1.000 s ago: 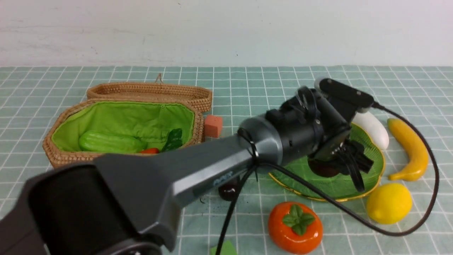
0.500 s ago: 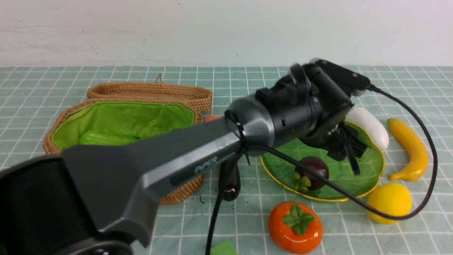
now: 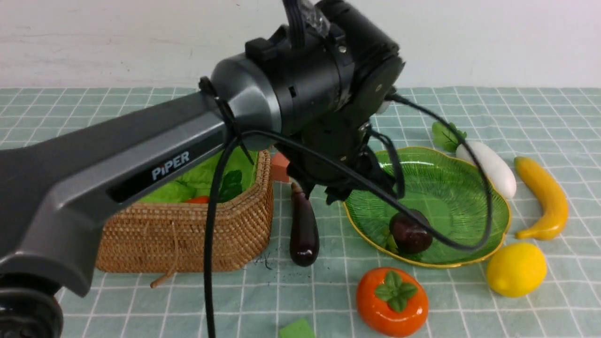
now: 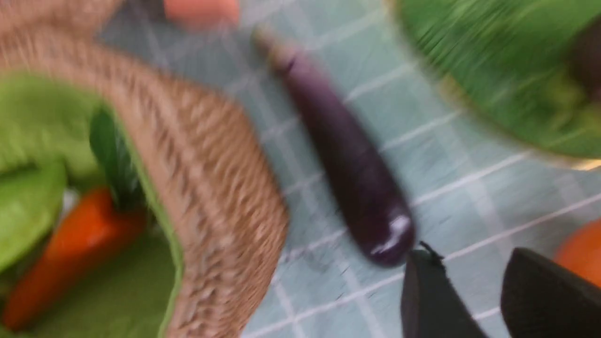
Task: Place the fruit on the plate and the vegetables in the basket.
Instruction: Use the left arm to grab an eggplant and put it into the left basket
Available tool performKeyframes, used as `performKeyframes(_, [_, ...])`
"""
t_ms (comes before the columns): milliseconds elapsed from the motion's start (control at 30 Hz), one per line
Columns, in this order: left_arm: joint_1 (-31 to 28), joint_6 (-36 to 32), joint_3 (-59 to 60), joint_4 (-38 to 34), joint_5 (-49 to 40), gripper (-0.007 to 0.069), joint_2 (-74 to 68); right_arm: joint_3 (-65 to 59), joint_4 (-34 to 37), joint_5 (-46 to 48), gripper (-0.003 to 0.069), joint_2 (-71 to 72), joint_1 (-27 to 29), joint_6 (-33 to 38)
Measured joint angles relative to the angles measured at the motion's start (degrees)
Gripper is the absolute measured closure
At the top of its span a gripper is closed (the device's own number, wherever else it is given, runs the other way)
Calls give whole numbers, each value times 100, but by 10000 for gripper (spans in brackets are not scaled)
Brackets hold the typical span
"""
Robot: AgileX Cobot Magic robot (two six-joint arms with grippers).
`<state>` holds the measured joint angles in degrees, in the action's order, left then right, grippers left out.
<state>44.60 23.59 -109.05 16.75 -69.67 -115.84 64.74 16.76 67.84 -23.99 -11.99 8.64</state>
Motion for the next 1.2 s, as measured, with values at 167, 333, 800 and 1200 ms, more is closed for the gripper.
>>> performKeyframes(167, [-235, 5, 322, -195, 426, 218, -163, -98, 60, -7, 550, 0, 0, 5])
performKeyframes(333, [-250, 17, 352, -269, 881, 147, -592, -247, 146, -28, 550, 0, 0, 5])
performKeyframes(800, [-250, 500, 352, 118, 968, 144, -1176, -270, 180, -74, 550, 0, 0, 173])
performKeyframes(1200, [-250, 555, 218, 124, 859, 198, -1296, -270, 180, -92, 547, 0, 0, 197])
